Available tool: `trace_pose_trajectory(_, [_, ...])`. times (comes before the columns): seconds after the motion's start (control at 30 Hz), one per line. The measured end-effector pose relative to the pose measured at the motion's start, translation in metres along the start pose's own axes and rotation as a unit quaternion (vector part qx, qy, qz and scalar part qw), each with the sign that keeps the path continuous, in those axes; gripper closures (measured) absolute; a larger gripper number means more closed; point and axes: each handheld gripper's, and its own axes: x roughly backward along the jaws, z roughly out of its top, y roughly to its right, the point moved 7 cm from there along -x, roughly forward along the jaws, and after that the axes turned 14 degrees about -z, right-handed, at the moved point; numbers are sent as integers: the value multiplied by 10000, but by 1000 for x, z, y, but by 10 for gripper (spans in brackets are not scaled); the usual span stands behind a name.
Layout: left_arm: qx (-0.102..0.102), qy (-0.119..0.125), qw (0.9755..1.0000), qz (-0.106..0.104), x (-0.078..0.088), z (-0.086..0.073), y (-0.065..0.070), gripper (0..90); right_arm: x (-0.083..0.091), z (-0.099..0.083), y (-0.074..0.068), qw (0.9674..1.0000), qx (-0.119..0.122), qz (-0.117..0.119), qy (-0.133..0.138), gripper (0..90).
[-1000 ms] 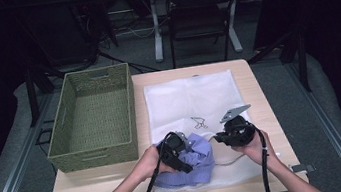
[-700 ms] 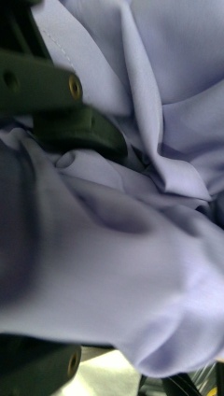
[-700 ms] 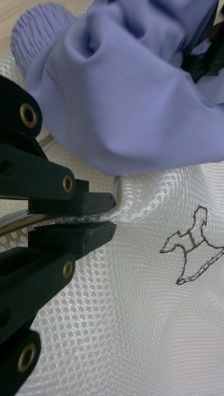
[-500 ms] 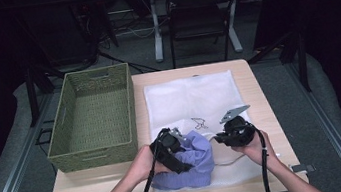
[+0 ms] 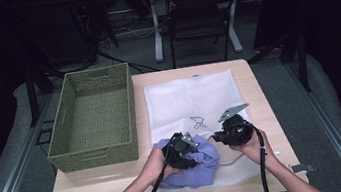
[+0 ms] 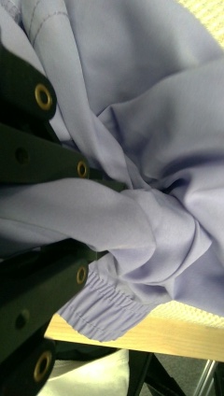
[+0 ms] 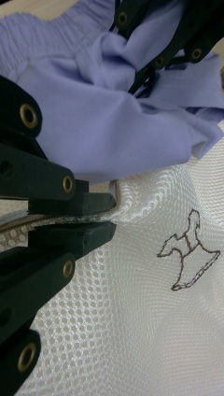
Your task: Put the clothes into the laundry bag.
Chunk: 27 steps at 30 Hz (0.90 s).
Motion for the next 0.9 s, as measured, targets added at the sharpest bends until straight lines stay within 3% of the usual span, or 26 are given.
trace_pose_trajectory(0.17, [-77,440,9988,-189,9,21,8,808,4,6,2,9998,-119,61,153,857])
trace_pose_trajectory(0.3, [119,215,9996,-142,-18,16,-1,801,10,12,1,9991,-240,173,313,859])
trace_pose_trajectory(0.37, [271,290,9991,-117,-26,13,-8,793,10,12,-2,9990,-234,199,309,859])
trace_pose_trajectory(0.47, [373,441,9983,-42,-23,14,-13,746,9,10,-4,9993,-190,204,255,859])
trace_pose_trajectory(0.5, [363,381,9986,-62,-20,13,-12,709,9,9,-4,9993,-192,207,249,859])
trace_pose_trajectory(0.67, [244,369,9990,8,5,17,2,451,6,3,0,9994,-226,217,176,859])
trace_pose_trajectory(0.77, [128,470,9987,165,23,16,9,390,6,3,0,9993,-224,218,187,859])
trace_pose_trajectory(0.8, [106,468,9988,108,28,14,11,381,6,3,1,9994,-223,218,180,859])
trace_pose_trajectory(0.9, [142,475,9986,194,32,7,12,341,6,2,1,9994,-204,229,178,859])
